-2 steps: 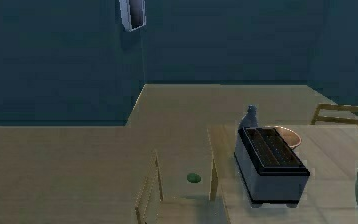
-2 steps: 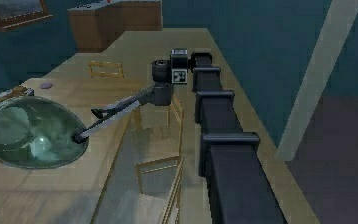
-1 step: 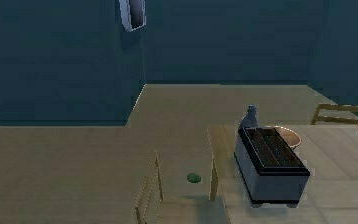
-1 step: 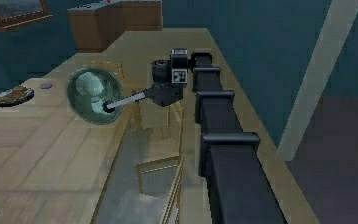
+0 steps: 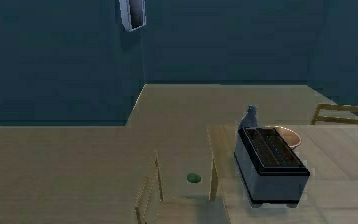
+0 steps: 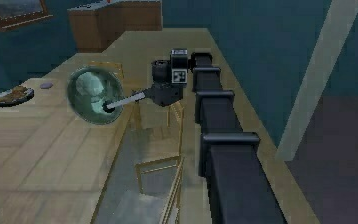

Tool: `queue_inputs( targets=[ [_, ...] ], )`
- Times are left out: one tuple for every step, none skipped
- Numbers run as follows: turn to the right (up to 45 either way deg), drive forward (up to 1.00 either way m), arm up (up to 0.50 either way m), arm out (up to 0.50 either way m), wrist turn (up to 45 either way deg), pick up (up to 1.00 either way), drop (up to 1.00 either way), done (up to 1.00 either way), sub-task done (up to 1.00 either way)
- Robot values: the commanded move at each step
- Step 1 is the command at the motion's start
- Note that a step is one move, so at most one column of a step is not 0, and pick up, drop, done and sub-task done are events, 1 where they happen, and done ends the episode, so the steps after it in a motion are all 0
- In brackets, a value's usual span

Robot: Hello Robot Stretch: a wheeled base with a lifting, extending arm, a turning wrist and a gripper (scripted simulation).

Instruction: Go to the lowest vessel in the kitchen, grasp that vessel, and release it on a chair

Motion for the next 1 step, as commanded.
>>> queue_inputs(
  targets=[
    [0.0,0.0,-0.5,0.0,0.0,0.0,0.0,0.0,0.0]
  ],
)
